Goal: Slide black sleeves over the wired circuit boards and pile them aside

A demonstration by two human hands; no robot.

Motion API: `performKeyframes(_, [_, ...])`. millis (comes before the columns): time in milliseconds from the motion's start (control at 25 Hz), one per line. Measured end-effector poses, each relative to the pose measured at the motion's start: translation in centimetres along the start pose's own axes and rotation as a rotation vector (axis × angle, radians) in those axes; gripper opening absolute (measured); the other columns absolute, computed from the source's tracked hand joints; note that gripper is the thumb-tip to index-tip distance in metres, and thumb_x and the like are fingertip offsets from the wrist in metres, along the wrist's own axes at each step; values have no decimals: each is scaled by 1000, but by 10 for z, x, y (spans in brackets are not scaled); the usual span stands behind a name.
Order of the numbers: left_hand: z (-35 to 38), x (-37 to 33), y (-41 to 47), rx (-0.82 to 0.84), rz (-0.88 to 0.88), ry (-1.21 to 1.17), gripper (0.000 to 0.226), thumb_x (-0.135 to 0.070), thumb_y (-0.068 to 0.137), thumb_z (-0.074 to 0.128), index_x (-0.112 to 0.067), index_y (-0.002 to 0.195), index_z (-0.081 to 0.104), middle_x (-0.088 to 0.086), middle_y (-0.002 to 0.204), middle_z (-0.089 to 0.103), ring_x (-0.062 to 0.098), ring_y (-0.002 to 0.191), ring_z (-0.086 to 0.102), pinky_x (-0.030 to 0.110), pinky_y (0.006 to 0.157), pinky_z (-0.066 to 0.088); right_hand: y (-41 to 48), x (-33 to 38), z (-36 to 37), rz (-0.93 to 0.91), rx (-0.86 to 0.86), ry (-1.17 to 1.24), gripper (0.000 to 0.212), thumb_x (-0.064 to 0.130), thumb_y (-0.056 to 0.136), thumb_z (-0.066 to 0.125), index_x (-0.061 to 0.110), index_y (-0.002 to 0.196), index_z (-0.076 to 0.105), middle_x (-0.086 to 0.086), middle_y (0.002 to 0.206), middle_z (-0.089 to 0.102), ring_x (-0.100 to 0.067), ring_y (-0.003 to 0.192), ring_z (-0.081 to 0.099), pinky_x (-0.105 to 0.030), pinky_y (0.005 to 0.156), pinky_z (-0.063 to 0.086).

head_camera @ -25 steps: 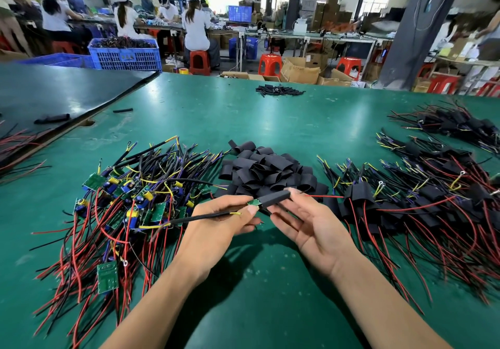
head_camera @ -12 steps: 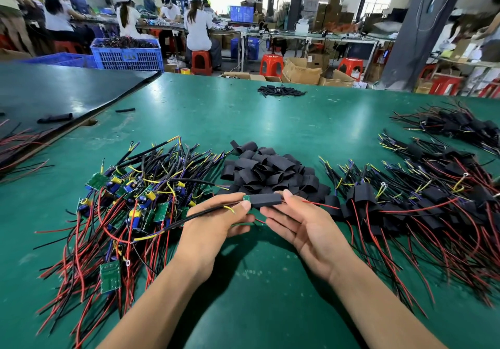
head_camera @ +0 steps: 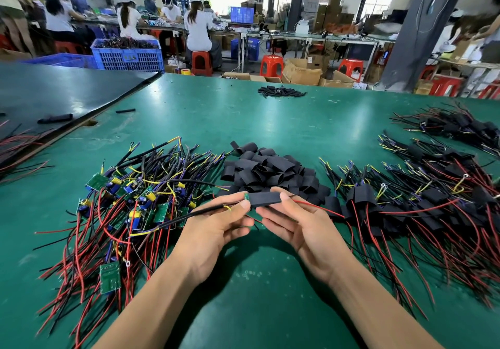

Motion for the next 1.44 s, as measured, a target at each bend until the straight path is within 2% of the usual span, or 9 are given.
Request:
performKeyframes(240, [3,0,0,-60,9,-39,23,-20,89,65,-10,109,71,10,92,74,17,67,66,25,61,54,1,-7,1,-1,-20,-5,26,16,93,62,13,117,68,-13,111,75,-30,100,73,-29,76,60])
performKeyframes(480, [2,-4,-1,-49,-139,-109,29,-25,68,77,-15,95,75,2,80,71,11,60,64,23,55,53,0,-5,2,-46,18,-111,27,23,98,57,16,123,65,-8,116,74,-30,103,72,-28,78,59])
performKeyframes(680, [-1,-8,-1,-22,-223,-142,13,-22,67,78,-22,80,77,0,78,71,11,58,65,24,51,53,-2,-3,4,-28,61,-143,37,30,91,60,17,124,65,-7,116,74,-32,101,73,-29,78,59])
performKeyframes(760, [0,-7,-1,-18,-253,-140,17,-18,67,77,-20,84,74,1,77,70,12,57,66,24,50,54,-3,0,5,-25,63,-132,42,36,85,63,19,123,69,-8,115,74,-32,98,74,-29,76,59])
performKeyframes(840, [2,-6,-2,-4,-257,-128,26,-18,66,77,-18,92,72,3,79,72,13,57,67,24,51,55,-3,1,5,-35,57,-140,36,38,85,64,25,117,73,-8,115,74,-30,96,74,-29,75,59])
performKeyframes(920, [3,-7,-4,26,-258,-117,30,-23,65,78,-19,95,73,5,86,75,14,60,69,25,53,56,-3,1,4,-39,62,-157,29,37,86,64,27,111,76,-8,115,74,-28,96,74,-29,76,59])
performKeyframes(1040, [2,-10,-5,85,-240,-137,22,-25,62,80,-23,84,79,4,90,75,14,61,69,26,55,56,-3,1,4,-30,79,-142,26,34,86,65,25,106,78,-9,112,75,-25,91,75,-30,75,59])
performKeyframes(1320, [7,-7,-2,16,-244,-133,13,-25,71,75,-16,79,79,7,82,75,16,66,73,24,55,57,-1,-1,0,-90,47,-115,31,18,80,69,29,108,78,-8,104,74,-23,84,73,-29,72,58])
performKeyframes(1440, [6,-8,-2,31,-162,-139,11,-17,66,77,-17,77,80,7,79,73,18,66,73,24,58,58,-3,2,0,-25,54,-47,31,18,78,70,23,107,77,-7,97,73,-21,82,72,-30,70,59])
Point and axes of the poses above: each hand's wrist, its own y-axis towards the middle knuckle, its own z-axis out of the palm, x = y × z, the point moved 1 cm from there along y, towards the middle knuckle
